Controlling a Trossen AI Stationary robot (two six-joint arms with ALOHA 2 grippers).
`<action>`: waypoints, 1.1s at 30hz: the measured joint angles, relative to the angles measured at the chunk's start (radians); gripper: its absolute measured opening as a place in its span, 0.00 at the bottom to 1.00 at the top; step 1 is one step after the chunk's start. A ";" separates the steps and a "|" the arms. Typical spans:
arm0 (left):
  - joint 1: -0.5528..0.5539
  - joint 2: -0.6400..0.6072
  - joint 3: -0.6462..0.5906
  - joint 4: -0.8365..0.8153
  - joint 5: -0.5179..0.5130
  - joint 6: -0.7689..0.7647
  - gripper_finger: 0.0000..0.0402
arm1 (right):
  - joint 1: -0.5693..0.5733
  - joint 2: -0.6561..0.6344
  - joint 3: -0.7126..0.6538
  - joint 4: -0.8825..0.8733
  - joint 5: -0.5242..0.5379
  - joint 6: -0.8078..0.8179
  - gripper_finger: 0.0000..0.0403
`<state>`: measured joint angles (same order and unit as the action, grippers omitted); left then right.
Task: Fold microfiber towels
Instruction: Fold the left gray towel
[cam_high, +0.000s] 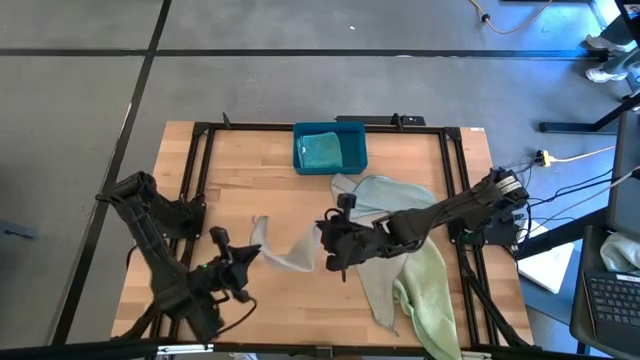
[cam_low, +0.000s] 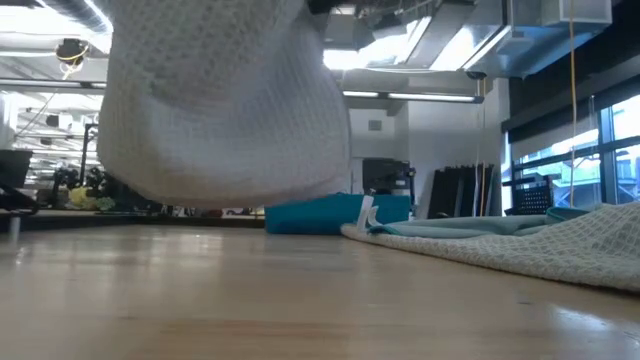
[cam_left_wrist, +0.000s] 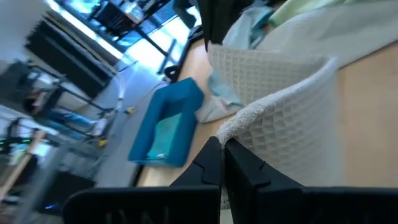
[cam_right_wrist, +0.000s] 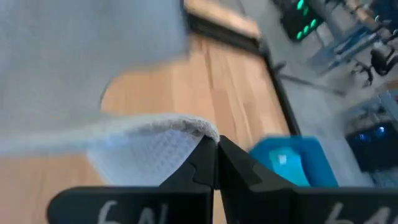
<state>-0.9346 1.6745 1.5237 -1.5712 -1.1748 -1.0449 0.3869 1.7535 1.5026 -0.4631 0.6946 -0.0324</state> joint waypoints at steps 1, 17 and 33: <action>0.017 0.000 -0.014 0.000 -0.002 0.002 0.00 | -0.001 0.000 0.000 0.030 -0.013 -0.032 0.03; 0.184 0.001 -0.098 0.067 -0.101 0.134 0.00 | -0.050 0.067 0.000 0.252 -0.208 -0.273 0.03; 0.255 0.001 -0.098 0.261 -0.097 0.377 0.00 | -0.105 0.070 0.000 0.358 -0.278 -0.420 0.02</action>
<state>-0.6795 1.6752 1.4261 -1.3101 -1.2716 -0.6675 0.2816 1.8236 1.5028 -0.1047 0.4164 -0.4520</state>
